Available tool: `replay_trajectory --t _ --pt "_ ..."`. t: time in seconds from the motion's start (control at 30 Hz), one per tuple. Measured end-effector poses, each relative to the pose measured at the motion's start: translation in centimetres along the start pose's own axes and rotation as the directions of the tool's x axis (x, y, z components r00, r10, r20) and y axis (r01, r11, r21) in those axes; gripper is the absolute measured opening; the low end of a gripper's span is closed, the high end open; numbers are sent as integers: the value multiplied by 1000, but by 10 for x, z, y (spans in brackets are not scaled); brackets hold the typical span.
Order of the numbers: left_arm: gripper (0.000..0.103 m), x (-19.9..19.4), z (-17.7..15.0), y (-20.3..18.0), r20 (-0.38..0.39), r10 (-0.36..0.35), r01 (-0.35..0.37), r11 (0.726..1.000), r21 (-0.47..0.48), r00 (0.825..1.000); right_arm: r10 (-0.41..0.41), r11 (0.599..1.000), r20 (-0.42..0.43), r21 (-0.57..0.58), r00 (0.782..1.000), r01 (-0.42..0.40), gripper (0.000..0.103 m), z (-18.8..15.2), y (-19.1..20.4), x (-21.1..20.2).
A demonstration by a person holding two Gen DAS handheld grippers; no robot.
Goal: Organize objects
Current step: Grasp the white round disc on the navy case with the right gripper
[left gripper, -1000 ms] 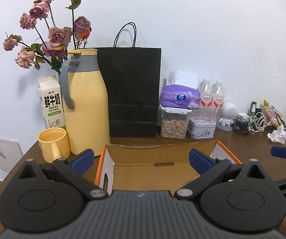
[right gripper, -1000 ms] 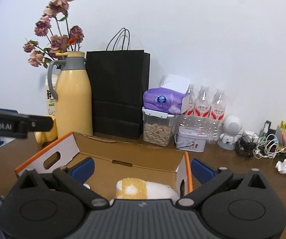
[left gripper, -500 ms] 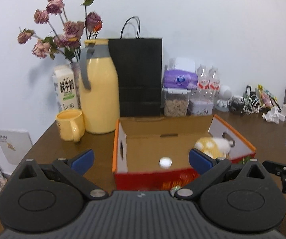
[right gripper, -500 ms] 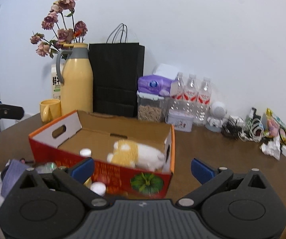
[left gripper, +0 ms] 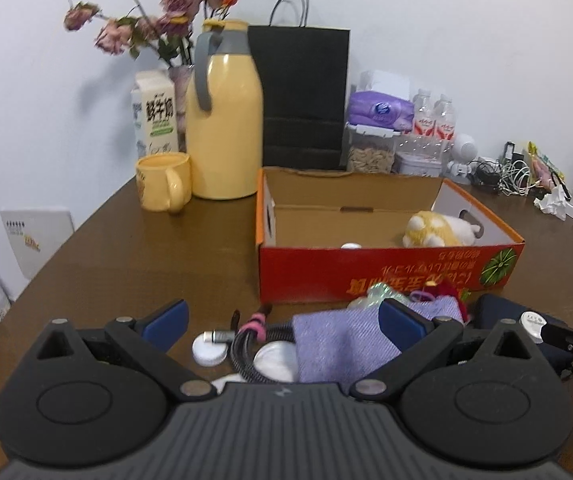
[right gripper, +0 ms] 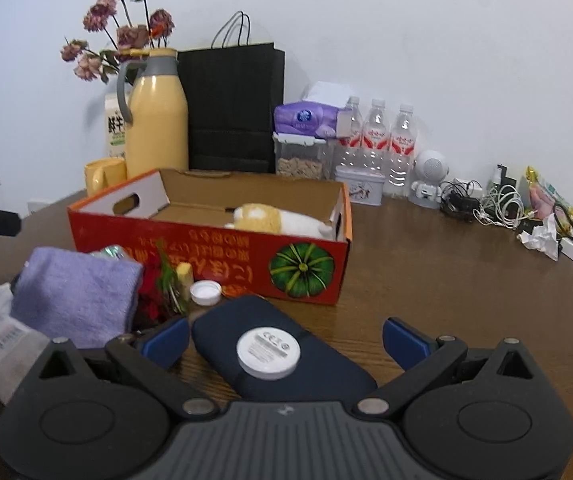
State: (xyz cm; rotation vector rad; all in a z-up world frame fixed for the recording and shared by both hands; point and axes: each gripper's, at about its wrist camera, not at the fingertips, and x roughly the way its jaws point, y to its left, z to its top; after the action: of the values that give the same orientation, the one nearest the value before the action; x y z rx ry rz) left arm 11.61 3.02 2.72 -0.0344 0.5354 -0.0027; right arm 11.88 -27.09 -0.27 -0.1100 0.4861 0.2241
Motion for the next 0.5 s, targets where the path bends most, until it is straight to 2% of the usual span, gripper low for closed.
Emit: replay_trajectory --t 0.07,0.27,0.33,0.5 --pt "103 1 -3 4 -6 8 -8 1000 -8 1000 0 1000 -8 2 1000 0 101 -2 1 4" --pt "103 4 -11 16 -37 38 -40 998 -39 999 25 1000 -51 12 998 -25 59 -6 3 23" --pt "103 4 -12 20 -40 46 -48 998 -48 998 42 999 -67 28 997 -40 40 -6 3 30" --pt "103 9 -12 24 -51 58 -61 996 -63 997 74 997 -57 38 996 -72 38 -9 4 31"
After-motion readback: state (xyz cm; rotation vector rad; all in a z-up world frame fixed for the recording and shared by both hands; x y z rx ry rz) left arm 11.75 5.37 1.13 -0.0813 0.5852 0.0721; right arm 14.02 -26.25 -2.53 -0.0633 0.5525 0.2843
